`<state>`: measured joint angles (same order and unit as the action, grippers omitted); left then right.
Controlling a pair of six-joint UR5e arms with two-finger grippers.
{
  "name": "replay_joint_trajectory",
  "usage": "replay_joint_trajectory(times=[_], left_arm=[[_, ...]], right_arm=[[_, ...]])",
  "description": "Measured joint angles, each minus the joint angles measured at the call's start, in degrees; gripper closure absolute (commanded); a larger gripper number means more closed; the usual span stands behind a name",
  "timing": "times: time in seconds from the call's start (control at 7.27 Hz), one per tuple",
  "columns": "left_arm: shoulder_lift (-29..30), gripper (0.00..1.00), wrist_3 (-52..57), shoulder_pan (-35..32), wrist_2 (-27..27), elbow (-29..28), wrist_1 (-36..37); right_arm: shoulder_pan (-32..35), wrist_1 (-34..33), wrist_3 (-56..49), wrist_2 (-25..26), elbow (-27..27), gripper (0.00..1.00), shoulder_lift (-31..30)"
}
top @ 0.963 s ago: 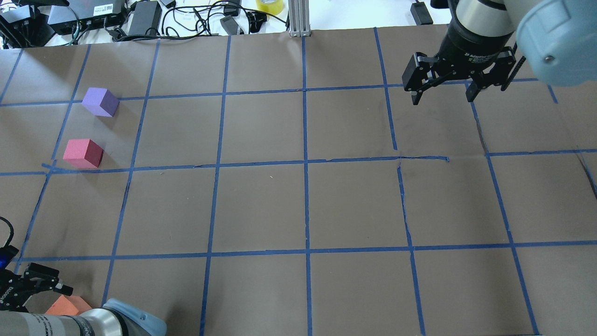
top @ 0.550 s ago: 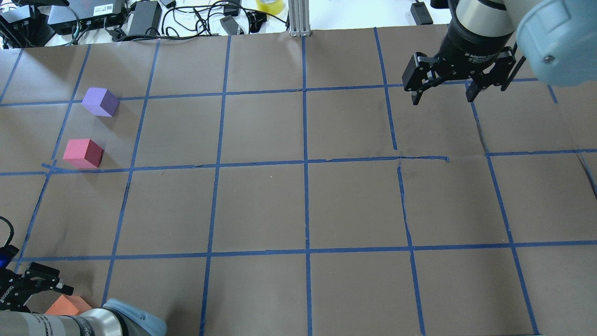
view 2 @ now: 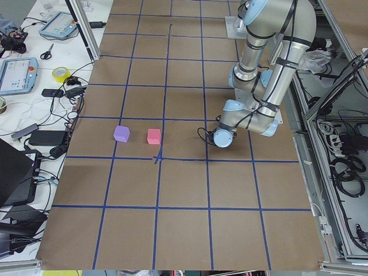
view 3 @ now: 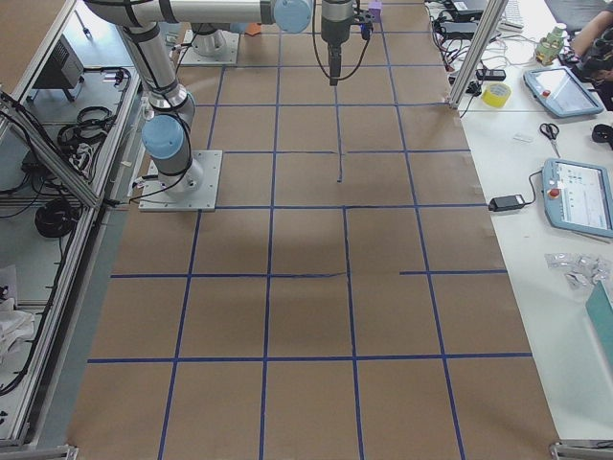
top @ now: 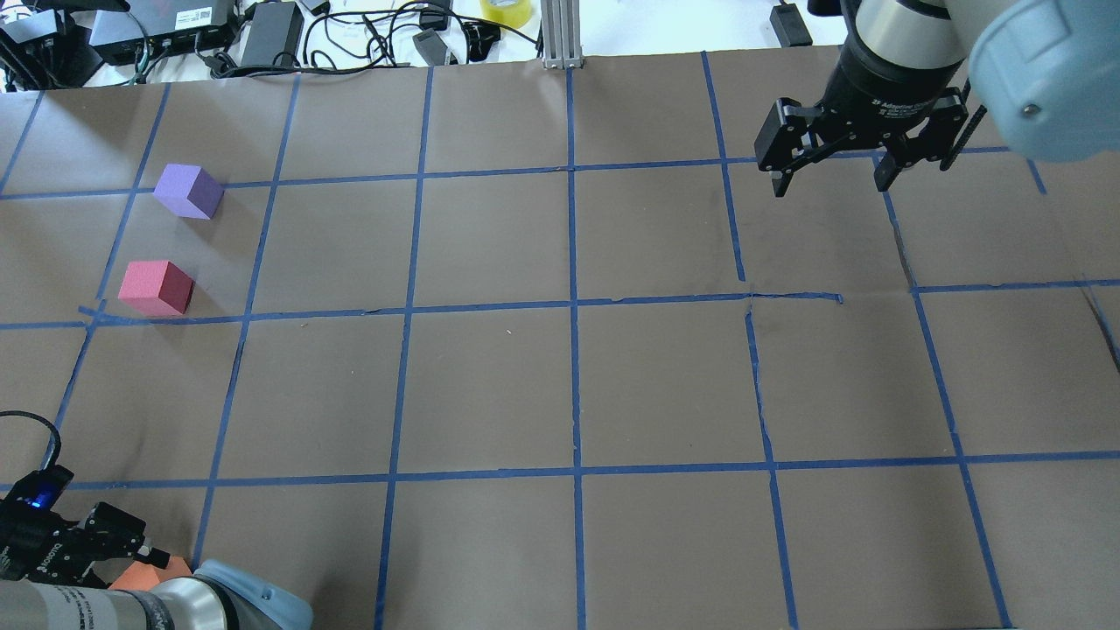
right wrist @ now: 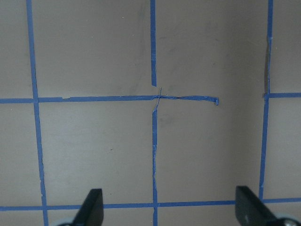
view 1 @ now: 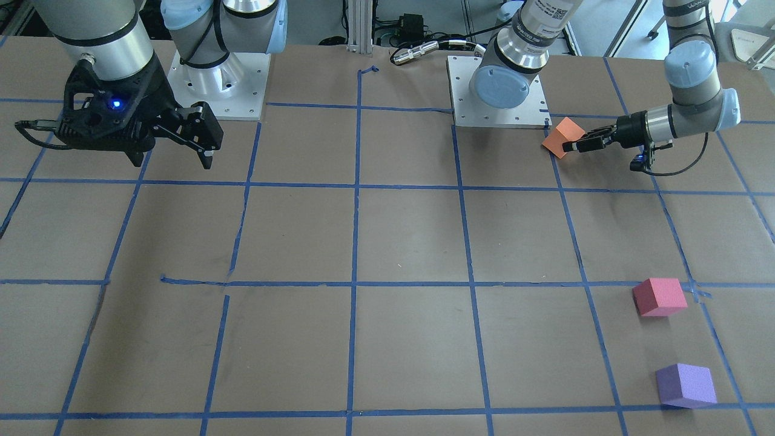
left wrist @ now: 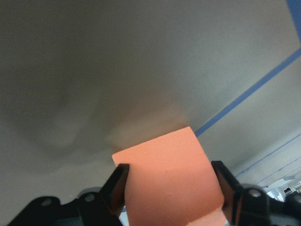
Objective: Arrange blocks in a line
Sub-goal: 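Carry the orange cube with the left gripper toward the purple cube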
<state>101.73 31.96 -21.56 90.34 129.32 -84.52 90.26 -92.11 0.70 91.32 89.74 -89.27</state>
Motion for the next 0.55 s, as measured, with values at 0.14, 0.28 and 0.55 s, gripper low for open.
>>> replay_joint_trajectory(times=[0.14, 0.28, 0.55], left_arm=[[-0.2, 1.0, 0.2, -0.1, 0.3, -0.4, 0.0], [-0.9, 1.0, 0.3, -0.3, 0.5, -1.5, -0.2], [-1.8, 1.0, 0.7, -1.1, 2.9, -10.7, -7.1]], right_arm=[[0.0, 0.0, 0.0, 0.0, 0.0, 0.0, 0.0], [0.0, 0.1, 0.0, 0.0, 0.0, 0.0, 0.0], [0.0, 0.2, 0.0, 0.0, 0.0, 0.0, 0.0]])
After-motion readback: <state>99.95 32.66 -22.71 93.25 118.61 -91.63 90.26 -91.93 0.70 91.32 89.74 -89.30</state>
